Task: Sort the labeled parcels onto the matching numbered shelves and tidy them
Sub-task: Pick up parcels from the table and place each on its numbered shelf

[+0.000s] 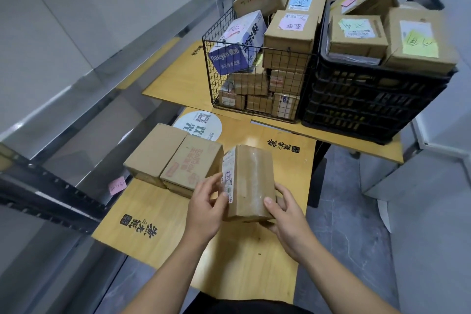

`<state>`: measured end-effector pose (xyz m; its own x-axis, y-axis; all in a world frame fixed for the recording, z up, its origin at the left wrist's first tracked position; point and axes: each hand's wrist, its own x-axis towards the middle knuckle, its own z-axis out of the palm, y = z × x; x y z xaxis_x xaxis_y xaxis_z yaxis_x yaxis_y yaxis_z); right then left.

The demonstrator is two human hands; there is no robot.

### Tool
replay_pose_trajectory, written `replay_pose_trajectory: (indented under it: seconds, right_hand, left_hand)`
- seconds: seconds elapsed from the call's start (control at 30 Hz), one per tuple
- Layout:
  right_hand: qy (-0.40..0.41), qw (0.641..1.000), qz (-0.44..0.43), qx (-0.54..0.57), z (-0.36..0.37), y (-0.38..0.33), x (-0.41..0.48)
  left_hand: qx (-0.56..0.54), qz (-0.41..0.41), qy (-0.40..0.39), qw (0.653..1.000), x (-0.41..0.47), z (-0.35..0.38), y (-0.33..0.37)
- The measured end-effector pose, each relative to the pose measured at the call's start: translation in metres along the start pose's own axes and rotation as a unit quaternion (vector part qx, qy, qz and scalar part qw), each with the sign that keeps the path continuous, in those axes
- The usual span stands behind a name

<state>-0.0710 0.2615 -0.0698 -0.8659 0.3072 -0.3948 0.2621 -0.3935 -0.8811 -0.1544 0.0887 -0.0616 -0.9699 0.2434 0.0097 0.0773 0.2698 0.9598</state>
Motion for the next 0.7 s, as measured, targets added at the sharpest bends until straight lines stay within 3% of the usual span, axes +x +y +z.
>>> replay_pose_trajectory:
  seconds: [0.2,0.3,0.43,0.53,0.7]
  right_hand:
    - [-0.014,0.994,0.046,0.095,-0.008,0.003,-0.009]
    - [-0.041,0.995,0.045,0.083,-0.009,0.002,-0.012]
    - [-0.058,0.997,-0.022,-0.053,-0.004,-0.004,-0.013]
    - [-0.073,0.979,-0.083,-0.173,0.005,-0.005,-0.007]
    - [-0.143,0.963,-0.085,-0.211,0.039,0.0,-0.006]
  left_hand:
    - [-0.012,-0.05,-0.016,0.999,-0.01,-0.002,-0.006]
    - [-0.084,-0.084,-0.027,0.993,-0.017,-0.004,-0.008]
    - [-0.096,-0.085,-0.004,0.992,-0.028,-0.012,-0.004]
    - [-0.055,-0.071,0.034,0.995,-0.037,-0.025,-0.003]
    - [0.039,-0.033,0.116,0.992,-0.06,-0.055,-0.005]
